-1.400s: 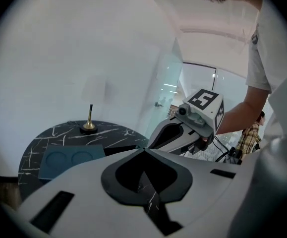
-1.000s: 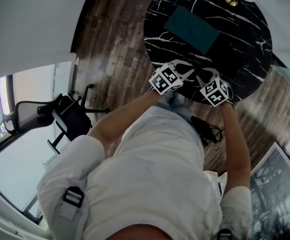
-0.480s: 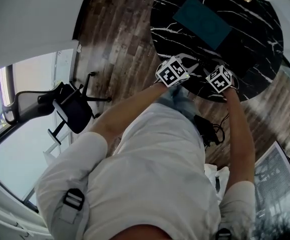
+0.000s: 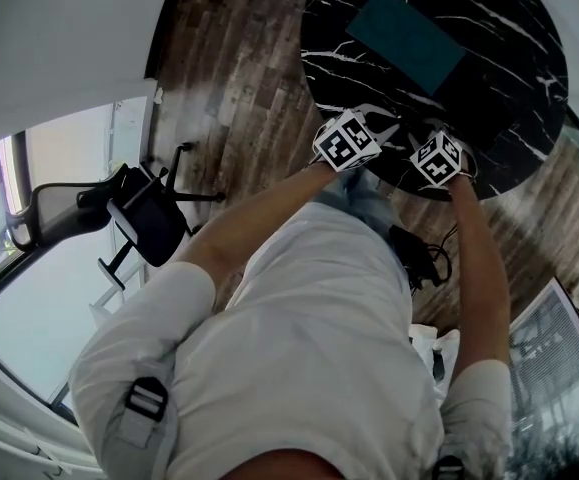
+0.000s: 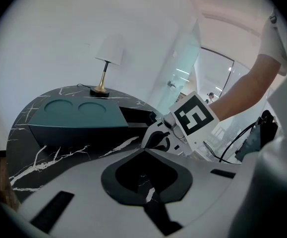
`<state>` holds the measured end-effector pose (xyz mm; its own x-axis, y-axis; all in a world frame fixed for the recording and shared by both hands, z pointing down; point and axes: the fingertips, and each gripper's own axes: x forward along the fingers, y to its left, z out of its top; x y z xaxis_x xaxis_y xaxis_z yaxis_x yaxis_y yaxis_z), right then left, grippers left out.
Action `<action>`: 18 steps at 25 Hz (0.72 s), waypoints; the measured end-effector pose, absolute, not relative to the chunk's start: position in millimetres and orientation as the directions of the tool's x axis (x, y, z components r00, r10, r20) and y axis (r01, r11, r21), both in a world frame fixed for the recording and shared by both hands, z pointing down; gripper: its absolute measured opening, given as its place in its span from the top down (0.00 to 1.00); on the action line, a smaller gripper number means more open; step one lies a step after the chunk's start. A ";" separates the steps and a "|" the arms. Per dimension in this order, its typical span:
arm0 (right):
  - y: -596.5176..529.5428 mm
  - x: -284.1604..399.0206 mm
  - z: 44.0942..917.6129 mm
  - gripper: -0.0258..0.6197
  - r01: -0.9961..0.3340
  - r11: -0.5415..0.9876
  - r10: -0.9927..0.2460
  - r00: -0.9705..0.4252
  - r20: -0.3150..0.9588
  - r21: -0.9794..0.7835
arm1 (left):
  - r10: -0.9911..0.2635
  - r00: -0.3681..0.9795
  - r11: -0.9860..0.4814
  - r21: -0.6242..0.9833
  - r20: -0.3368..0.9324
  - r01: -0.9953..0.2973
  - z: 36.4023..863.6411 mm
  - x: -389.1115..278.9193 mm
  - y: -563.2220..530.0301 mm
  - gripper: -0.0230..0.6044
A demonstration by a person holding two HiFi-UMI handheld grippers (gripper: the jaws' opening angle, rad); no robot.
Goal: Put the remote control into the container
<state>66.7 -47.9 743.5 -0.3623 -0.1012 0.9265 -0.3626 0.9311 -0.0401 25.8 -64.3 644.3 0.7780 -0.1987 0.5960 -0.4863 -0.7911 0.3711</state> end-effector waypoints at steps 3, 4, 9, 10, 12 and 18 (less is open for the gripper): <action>-49.4 67.1 732.7 0.81 -0.400 0.916 -0.141 -0.384 0.913 -0.027 | -0.200 0.782 -0.795 0.369 0.590 -0.481 637.6 27.4 -62.6 0.96; -50.2 66.7 726.8 0.81 -0.415 0.910 -0.157 -0.391 0.907 -0.021 | -0.202 0.785 -0.797 0.368 0.586 -0.479 634.3 27.8 -62.2 0.96; -49.2 63.4 682.5 0.81 -0.489 0.872 -0.243 -0.432 0.868 0.001 | -0.224 0.809 -0.806 0.363 0.544 -0.467 608.1 29.9 -60.1 0.96; -47.3 63.4 671.6 0.81 -0.504 0.864 -0.263 -0.440 0.859 0.006 | -0.232 0.814 -0.805 0.365 0.532 -0.468 600.7 30.0 -59.7 0.96; -42.3 64.8 649.3 0.81 -0.533 0.846 -0.305 -0.451 0.839 0.021 | -0.254 0.824 -0.796 0.373 0.506 -0.476 584.7 28.8 -59.5 0.96; -24.1 66.5 600.7 0.81 -0.611 0.792 -0.386 -0.493 0.780 0.006 | -0.291 0.851 -0.792 0.390 0.437 -0.471 542.9 24.2 -51.8 0.96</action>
